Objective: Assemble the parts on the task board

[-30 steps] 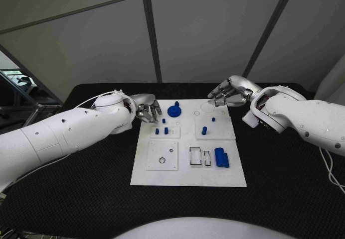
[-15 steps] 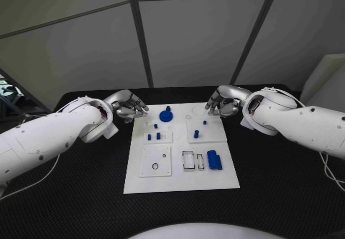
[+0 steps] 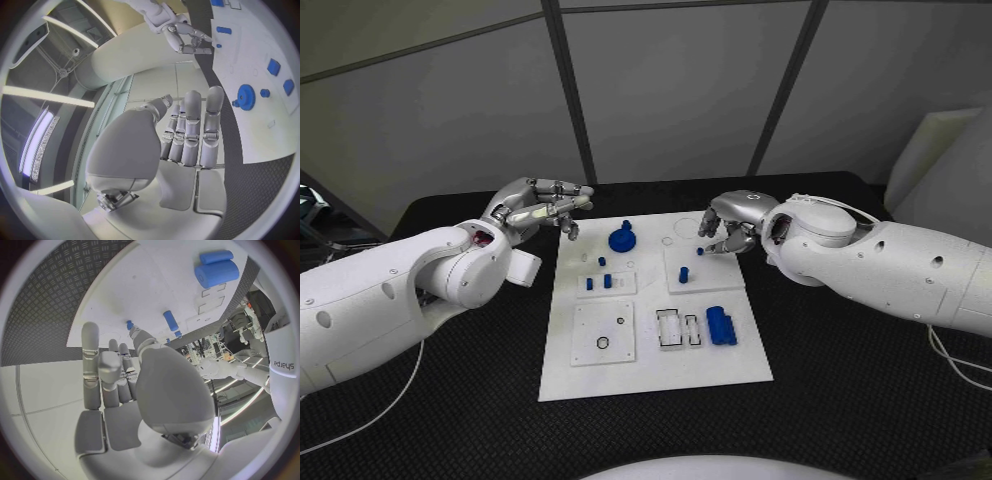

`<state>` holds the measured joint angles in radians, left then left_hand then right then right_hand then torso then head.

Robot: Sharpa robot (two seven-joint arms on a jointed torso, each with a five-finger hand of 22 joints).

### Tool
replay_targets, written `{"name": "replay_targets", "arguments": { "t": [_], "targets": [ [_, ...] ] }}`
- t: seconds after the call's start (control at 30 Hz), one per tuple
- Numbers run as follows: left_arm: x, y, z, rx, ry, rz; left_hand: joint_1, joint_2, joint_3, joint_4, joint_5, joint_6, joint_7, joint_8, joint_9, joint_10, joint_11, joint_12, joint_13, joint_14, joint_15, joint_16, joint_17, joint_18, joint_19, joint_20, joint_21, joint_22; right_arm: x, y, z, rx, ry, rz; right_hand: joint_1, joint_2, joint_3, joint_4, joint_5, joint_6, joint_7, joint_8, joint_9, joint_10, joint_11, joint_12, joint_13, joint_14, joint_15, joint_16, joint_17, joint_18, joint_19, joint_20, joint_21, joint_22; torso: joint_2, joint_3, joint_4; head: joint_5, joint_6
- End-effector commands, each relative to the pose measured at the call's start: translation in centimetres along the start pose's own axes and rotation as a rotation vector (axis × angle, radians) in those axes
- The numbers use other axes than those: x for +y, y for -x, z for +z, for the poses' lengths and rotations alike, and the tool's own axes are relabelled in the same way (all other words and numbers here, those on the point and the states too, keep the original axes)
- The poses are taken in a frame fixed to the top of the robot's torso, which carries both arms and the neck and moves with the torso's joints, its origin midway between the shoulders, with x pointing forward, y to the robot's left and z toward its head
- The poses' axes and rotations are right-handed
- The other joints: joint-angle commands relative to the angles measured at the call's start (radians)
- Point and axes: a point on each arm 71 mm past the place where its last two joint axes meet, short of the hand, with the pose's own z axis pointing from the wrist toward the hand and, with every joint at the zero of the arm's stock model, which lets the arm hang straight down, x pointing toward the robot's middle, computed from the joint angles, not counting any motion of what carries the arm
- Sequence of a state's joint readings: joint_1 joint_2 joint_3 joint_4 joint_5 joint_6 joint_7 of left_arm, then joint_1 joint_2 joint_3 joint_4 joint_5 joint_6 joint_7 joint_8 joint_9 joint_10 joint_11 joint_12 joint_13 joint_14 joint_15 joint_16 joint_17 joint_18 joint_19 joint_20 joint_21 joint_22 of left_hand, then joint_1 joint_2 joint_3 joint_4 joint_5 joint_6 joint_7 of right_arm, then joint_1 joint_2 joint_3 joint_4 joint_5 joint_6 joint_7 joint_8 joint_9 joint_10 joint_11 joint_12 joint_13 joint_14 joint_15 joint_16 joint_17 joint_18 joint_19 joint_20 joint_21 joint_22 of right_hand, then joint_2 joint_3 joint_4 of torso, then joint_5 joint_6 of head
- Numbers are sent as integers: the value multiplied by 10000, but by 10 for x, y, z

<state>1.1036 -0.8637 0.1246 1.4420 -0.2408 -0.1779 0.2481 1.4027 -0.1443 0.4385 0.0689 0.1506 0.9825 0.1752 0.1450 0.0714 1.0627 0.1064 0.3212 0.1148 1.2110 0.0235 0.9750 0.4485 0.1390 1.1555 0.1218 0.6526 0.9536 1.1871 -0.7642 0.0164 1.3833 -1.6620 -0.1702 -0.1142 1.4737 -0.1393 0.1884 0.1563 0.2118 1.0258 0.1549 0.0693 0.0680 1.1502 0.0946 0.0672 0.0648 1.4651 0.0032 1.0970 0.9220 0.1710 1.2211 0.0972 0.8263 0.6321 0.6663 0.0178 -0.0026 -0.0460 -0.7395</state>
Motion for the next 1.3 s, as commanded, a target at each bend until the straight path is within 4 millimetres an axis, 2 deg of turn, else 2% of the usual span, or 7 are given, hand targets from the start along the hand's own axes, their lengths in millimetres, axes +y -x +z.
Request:
{"name": "replay_targets", "arguments": {
  "t": [0.03, 0.37, 0.57, 0.73, 0.97, 1.07, 1.3],
  "targets": [
    [-5, -3, -1, -138, -549, -1264, -58, 28, -68, 13, -53, 21, 46, 55, -12, -79, -7, 62, 18, -83, -8, -70, -17, 440, -66, -3, -46, -18, 3, -4, 2, 75, 0, -567, -28, -21, 34, -61, -10, -95, 13, -35, 2, -109, 11, 75, 13, 433, 86, 382, 364, -179, 111, 3, 485, 510, 14, 8, 15, 11, -7],
    [-4, -7, -3, -61, -624, -1403, -43, 36, -87, -10, -51, 10, 47, 69, -15, -98, -8, 115, 34, -117, -8, -86, -44, 441, -82, 0, -90, -48, 10, -14, 7, 344, 150, -531, 54, 59, 210, -190, 14, -57, 55, -10, 17, -161, 46, 126, 10, 425, 118, 1116, 1056, -303, 236, 44, 1512, 1625, 15, 12, -12, 53, -34],
    [-5, -8, -3, -38, -633, -1420, -34, 39, -91, -20, -50, 3, 50, 72, -17, -106, -7, 130, 38, -126, -8, -91, -53, 442, -86, 0, -104, -58, 11, -17, 9, 551, 147, -540, 234, 169, 618, -313, 33, 101, 87, 16, 29, -33, 46, 183, 2, 438, 120, 1508, 1459, -403, 411, 51, 2210, 2406, 16, 12, -7, 55, -64],
    [-4, -8, -3, -22, -621, -1429, -26, 40, -94, -29, -49, -7, 57, 72, -19, -117, -5, 142, 41, -133, -7, -94, -60, 442, -89, 0, -115, -65, 14, -20, 10, 798, 188, -553, 401, 283, 1232, -476, -53, 375, 44, 70, 51, 253, -18, 254, 14, 447, 61, 1823, 1766, -476, 514, 16, 2777, 3033, 6, 15, -1, 72, -90],
    [-4, -8, -3, -52, -595, -1419, -15, 56, -93, -38, -46, -12, 61, 77, -20, -128, -1, 159, 46, -142, -6, -98, -70, 442, -92, 1, -129, -76, 16, -24, 11, 1056, 182, -560, 365, 278, 1934, -715, -147, 621, 10, 76, 55, 528, -71, 254, 31, 421, 24, 2017, 1900, -519, 470, -20, 3197, 3470, 14, 17, -18, 83, -115],
    [-4, -7, -3, -45, -579, -1421, -8, 66, -94, -45, -46, -4, 58, 88, -18, -137, -2, 173, 49, -149, -5, -100, -77, 442, -93, 2, -139, -83, 16, -26, 12, 1146, 170, -563, 299, 242, 2041, -757, -162, 654, 6, 67, 53, 560, -81, 237, 32, 413, 20, 2048, 1915, -523, 446, -21, 3262, 3536, 8, 15, -25, 128, -122],
    [-3, -7, -3, -5, -540, -1434, 45, 95, -97, -99, -43, 53, 34, 151, -6, -172, -14, 236, 65, -177, -11, -107, -108, 445, -97, -1, -180, -114, 16, -27, 12, 1140, 99, -567, 166, 258, 2313, -873, -218, 778, -10, 72, 62, 678, -115, 217, 45, 401, 4, 2127, 1959, -535, 416, -29, 3431, 3714, 4, 16, -18, 117, -147]
  ]
}}
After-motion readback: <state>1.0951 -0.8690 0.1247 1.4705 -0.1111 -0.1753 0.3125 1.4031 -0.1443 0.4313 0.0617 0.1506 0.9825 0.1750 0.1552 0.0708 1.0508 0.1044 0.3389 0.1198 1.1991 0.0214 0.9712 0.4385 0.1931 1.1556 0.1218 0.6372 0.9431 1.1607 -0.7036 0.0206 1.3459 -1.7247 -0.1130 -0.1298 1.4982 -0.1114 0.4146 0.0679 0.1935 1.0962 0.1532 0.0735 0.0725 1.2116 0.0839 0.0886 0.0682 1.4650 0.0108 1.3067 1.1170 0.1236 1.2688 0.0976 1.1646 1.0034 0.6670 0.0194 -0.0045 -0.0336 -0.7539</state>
